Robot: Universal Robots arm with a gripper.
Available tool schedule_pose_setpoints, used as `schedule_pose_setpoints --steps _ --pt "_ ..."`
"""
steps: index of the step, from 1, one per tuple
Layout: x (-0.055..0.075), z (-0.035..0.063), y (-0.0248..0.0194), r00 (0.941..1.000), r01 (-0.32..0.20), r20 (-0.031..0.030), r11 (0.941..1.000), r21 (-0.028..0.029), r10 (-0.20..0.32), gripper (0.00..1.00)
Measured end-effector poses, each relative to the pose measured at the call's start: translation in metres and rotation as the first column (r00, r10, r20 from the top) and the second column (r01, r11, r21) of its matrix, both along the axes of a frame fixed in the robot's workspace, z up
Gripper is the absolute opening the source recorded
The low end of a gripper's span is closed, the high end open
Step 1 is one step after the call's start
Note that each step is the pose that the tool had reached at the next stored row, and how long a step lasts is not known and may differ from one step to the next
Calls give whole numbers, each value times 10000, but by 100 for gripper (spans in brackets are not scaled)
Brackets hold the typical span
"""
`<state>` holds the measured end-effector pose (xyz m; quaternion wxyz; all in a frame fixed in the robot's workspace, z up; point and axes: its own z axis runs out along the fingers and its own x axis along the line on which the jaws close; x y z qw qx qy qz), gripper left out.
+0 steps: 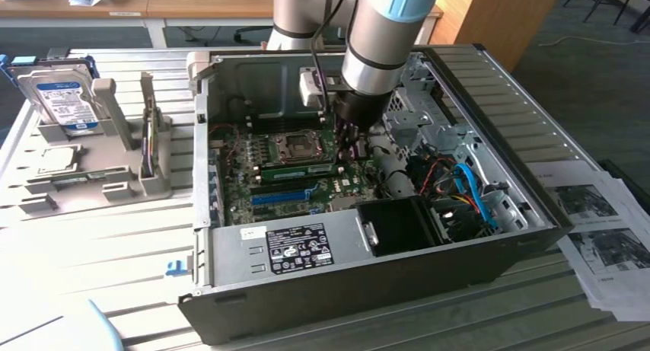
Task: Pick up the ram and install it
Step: 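Press down the ram until it locks into place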
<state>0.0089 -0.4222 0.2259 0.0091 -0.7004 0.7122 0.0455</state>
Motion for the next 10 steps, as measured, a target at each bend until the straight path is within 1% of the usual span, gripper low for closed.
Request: schedule_pose_setpoints --steps 10 --pt "0 -13 0 10000 0 0 10000 -1 0 9"
